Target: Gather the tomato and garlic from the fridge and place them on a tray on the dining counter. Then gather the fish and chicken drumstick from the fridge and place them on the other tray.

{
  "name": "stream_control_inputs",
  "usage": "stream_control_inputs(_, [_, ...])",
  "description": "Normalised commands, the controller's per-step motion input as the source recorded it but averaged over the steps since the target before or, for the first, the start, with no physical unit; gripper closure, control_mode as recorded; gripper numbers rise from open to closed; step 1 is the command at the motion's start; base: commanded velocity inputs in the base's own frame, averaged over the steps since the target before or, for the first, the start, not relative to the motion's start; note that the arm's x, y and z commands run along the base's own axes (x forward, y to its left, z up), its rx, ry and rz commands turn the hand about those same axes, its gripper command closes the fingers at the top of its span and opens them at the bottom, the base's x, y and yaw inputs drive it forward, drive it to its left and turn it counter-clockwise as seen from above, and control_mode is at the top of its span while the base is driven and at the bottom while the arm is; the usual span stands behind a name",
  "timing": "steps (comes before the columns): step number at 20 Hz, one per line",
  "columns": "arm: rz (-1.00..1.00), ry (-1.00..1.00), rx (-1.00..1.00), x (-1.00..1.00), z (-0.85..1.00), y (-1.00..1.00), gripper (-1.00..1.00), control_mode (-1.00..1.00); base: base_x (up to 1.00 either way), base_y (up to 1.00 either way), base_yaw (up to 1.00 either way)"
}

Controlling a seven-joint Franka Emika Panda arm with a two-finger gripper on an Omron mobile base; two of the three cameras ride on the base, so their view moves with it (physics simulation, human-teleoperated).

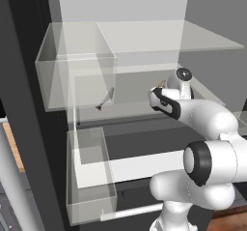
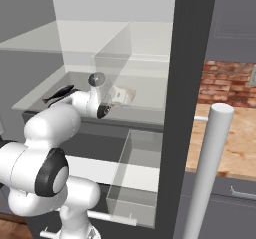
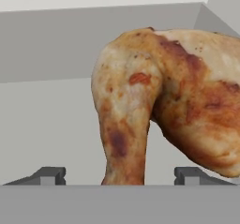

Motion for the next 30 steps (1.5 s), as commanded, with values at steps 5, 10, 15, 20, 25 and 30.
stream_control_inputs(5, [0.0,0.0,0.0,0.0,0.0,0.0,1.0,-1.0,0.0,0.0,0.0])
stream_control_inputs(10, [0.0,0.0,0.0,0.0,0.0,0.0,1.0,-1.0,0.0,0.0,0.0])
stream_control_inputs(15, [0.0,0.0,0.0,-0.01,0.0,-0.03,1.0,-1.0,0.0,0.0,0.0])
stream_control_inputs(20, [0.01,-0.02,0.0,-0.29,0.04,-0.09,1.0,-1.0,0.0,0.0,0.0])
stream_control_inputs(25, [0.0,-0.04,0.0,-0.21,0.01,-0.09,1.0,-1.0,0.0,0.0,0.0])
stream_control_inputs(30, [0.0,-0.06,0.0,-0.21,0.0,-0.07,1.0,-1.0,0.0,0.0,0.0])
